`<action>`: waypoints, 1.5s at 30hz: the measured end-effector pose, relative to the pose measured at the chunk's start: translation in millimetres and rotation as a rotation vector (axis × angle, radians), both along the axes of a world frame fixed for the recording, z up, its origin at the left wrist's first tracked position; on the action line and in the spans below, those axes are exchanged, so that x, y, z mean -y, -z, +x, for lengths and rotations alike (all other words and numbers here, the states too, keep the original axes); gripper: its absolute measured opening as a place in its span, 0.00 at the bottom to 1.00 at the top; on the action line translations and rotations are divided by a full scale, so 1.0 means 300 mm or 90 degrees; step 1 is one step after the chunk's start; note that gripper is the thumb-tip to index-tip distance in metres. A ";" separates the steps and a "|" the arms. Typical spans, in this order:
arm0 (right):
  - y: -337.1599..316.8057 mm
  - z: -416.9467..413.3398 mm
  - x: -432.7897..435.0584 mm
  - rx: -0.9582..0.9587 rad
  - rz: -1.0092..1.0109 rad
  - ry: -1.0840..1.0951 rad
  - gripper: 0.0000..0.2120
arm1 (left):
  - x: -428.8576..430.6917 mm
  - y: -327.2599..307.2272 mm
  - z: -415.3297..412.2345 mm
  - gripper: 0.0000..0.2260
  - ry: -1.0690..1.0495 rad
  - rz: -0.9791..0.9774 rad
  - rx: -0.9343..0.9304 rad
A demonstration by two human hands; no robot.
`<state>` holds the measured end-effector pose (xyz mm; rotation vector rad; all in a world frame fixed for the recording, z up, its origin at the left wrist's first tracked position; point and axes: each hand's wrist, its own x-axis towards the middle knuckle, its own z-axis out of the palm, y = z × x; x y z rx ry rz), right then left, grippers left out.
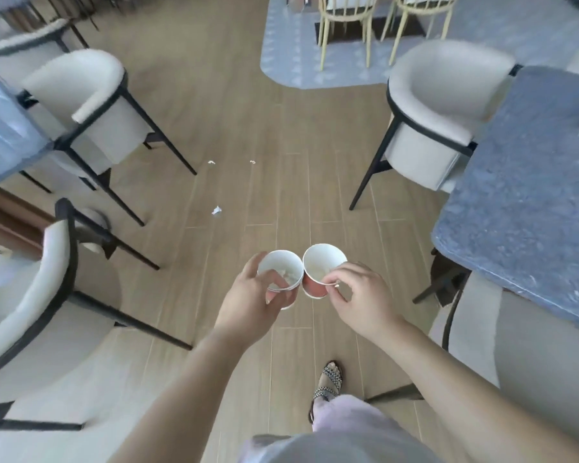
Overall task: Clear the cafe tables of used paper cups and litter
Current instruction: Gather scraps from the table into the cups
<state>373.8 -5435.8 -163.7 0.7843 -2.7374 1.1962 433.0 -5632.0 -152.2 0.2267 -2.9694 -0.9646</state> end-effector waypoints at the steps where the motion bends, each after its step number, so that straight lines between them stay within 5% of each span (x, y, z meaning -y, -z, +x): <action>1: -0.001 -0.051 0.005 -0.004 0.003 0.014 0.08 | 0.010 -0.001 -0.065 0.03 0.014 0.001 0.002; 11: -0.045 -0.426 -0.019 -0.017 -0.009 0.205 0.04 | -0.010 -0.030 -0.612 0.04 0.162 0.045 -0.030; 25: -0.068 -0.725 -0.138 -0.013 -0.001 0.574 0.05 | -0.234 -0.035 -1.295 0.07 0.539 0.099 0.022; 35: -0.019 -0.800 -0.480 0.060 0.016 0.760 0.06 | -0.645 -0.001 -1.514 0.08 0.711 0.067 -0.007; 45: 0.016 -0.933 -0.892 0.097 0.016 0.795 0.04 | -1.158 0.068 -1.674 0.08 0.805 0.024 0.027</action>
